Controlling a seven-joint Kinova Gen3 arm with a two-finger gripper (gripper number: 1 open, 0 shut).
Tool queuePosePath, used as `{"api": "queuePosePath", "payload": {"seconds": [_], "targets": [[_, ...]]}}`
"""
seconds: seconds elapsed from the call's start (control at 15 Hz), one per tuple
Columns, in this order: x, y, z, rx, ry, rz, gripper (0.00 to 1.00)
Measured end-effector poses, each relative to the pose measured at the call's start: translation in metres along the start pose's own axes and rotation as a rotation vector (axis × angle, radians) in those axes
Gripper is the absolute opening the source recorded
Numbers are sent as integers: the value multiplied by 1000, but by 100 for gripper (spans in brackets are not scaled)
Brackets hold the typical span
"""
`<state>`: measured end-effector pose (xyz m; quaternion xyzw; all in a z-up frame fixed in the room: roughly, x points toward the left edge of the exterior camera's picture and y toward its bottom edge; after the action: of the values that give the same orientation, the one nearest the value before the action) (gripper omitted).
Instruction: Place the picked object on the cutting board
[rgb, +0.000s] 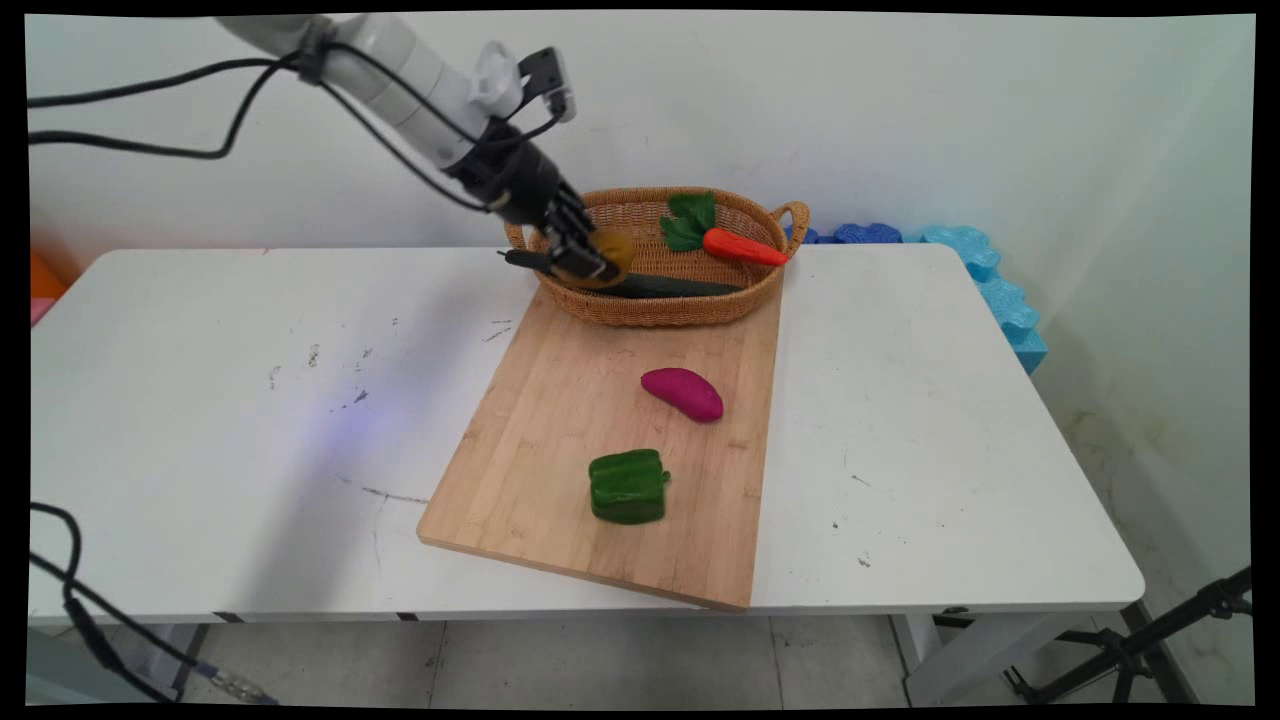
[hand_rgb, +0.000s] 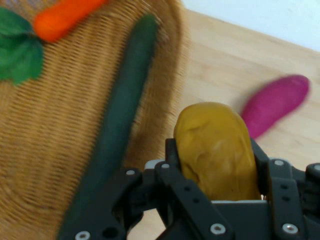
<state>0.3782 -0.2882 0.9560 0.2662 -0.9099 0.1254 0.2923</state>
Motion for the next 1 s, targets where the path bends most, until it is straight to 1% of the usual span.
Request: {"api": "queuePosePath", "payload": {"seconds": [0.33,0.67,0.8,1.0], "targets": [[-28,37,-12,-57,-34,-17,0],[-57,76,-16,-115,-75,-31,0],[-68,91,-14,-132,-90,-34,0],[-80,107,-10,-145,-104,-33,0]]}}
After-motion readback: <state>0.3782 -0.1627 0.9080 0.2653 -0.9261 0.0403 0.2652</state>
